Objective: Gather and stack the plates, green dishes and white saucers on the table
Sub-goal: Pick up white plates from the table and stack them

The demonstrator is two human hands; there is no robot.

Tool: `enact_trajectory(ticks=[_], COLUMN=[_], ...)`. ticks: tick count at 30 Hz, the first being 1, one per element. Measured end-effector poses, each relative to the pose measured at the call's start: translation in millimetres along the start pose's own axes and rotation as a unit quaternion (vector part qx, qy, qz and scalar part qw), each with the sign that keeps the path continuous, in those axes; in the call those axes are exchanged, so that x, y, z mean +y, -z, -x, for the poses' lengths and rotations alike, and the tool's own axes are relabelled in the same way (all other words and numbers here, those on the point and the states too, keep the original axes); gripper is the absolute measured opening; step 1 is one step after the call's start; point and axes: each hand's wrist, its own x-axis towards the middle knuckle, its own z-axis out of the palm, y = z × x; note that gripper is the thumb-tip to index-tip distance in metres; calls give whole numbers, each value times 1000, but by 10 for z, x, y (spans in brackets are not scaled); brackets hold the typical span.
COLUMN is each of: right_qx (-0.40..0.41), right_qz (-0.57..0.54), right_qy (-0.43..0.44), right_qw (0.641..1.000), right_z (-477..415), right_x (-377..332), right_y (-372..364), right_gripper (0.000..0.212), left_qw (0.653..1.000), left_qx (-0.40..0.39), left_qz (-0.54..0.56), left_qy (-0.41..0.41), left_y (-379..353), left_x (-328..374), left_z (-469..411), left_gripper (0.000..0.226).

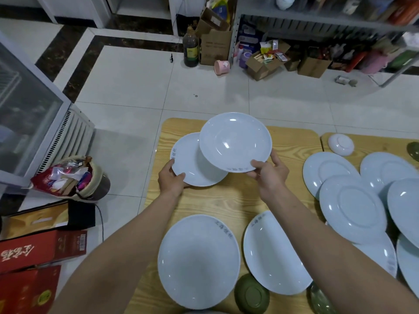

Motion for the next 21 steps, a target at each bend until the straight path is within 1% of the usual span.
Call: enact_trajectory(ticks=[4, 9, 17, 21], right_qx=[-5, -17, -64, -85], right_qz=[-9, -33, -60, -64], right_qy=[14, 32, 60, 60], right_qw=[1000, 999, 994, 992], right_z=[209, 510, 1091, 1359], right_x=[-1, -24, -34, 22], right_y=[29, 141, 615, 953], right_gripper=[80, 81, 78, 77], left_qw=[999, 994, 980, 981], left_qx=[-6, -33, -44, -32], left_qz=[38, 102, 179, 164], left_qy=[-17, -36, -77, -100], left_y=[45, 136, 450, 611], left_x=[25, 104, 31, -171], left_z=[176, 533, 1407, 1929], left_gripper=[67, 68, 77, 73])
